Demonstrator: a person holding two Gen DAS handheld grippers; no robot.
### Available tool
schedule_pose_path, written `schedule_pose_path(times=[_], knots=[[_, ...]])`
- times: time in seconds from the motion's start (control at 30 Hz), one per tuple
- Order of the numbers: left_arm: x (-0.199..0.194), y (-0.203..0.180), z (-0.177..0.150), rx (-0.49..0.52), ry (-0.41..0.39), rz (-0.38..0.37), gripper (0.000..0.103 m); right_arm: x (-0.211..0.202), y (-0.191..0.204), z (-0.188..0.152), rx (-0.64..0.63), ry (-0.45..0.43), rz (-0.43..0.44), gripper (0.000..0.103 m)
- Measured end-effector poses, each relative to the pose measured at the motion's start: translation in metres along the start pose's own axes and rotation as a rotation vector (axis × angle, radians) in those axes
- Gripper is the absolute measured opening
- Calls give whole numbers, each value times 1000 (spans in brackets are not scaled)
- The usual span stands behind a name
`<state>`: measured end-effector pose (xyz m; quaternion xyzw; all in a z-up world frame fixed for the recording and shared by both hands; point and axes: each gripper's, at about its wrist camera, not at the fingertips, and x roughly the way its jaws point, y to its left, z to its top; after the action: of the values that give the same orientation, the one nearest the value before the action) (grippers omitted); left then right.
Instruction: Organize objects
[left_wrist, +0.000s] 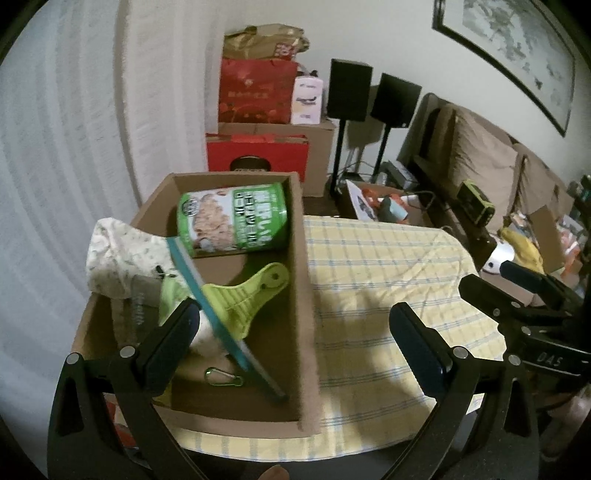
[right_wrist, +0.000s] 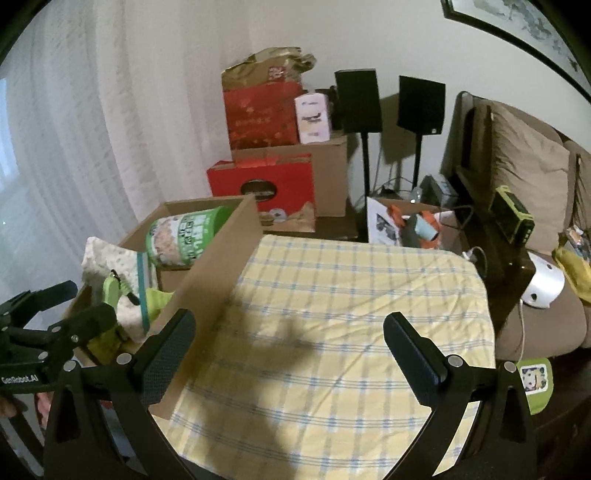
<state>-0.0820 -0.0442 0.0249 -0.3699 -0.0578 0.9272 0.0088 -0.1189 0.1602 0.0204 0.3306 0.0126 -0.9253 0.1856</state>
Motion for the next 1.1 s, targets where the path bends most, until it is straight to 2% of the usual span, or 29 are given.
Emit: schedule_pose_path(times=[0.23,0.6,1.1], knots=[[-1,-20,-2,10,-3,-7,103,-11,-18,-7,14,0,-37,102],[-20,-33,-21,0,-20,27,103,-36,-27,-26,32,-21,-79,102],[-52,-20,-51,-55,-9,60,103,-80,-5,-51,2,-49,-66,102]])
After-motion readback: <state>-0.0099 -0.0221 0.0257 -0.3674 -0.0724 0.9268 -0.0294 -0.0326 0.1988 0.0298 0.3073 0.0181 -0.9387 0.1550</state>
